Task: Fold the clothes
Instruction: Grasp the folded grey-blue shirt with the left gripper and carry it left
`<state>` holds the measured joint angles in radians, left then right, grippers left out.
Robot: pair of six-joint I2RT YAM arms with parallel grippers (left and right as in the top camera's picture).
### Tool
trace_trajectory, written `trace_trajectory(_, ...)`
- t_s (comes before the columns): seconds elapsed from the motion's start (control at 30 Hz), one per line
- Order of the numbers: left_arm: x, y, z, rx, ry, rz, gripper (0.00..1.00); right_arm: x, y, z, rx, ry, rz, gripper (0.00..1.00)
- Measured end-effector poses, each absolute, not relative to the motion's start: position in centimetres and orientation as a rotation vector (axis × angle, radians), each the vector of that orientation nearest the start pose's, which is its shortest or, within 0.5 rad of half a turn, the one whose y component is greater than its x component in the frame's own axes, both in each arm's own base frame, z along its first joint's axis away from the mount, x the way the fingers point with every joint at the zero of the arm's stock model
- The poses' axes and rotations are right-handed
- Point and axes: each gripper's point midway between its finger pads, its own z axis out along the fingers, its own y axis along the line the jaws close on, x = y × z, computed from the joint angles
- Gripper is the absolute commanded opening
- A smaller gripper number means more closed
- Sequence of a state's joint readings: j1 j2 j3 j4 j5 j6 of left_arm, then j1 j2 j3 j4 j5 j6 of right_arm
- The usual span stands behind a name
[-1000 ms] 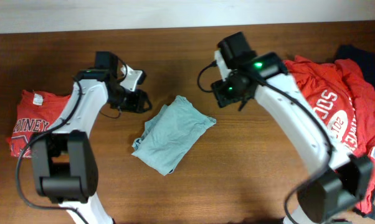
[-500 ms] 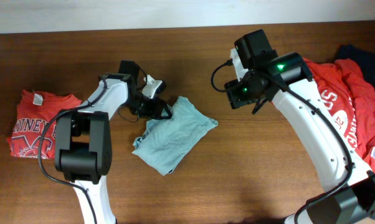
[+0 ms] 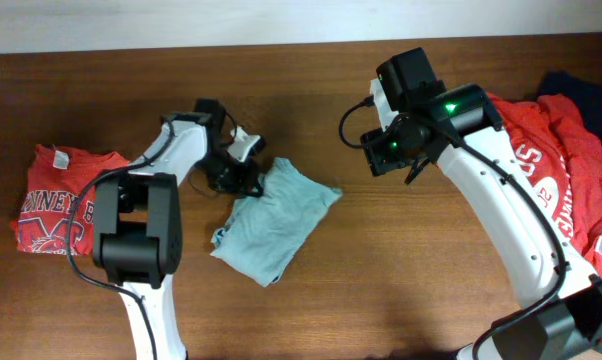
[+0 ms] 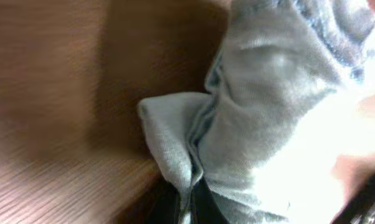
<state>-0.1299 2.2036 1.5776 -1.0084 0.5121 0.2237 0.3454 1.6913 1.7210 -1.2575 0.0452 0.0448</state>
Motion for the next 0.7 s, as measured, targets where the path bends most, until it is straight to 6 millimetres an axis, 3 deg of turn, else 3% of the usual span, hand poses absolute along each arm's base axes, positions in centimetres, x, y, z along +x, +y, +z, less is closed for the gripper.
trace_trajectory(0.17,42.4,-7.7,3.6,0.343,3.006,-0.541,0.00,35.7,12.0,21.1,-0.409,2.770,0.031,0.66)
trace_trajectory(0.3,44.2,-1.8,7.8,0.137,2.920,-0.386,0.00,35.5,12.0,21.1,-0.410,2.777,0.029,0.66)
trace_trajectory(0.47,44.5,5.1,11.7,-0.079,2.830,-0.262,0.00,35.3,11.9,21.0,-0.412,2.786,0.026,0.66)
trace_trajectory(0.7,42.9,12.2,11.7,-0.312,2.814,-0.201,0.00,35.2,11.9,20.9,-0.413,2.791,0.025,0.66)
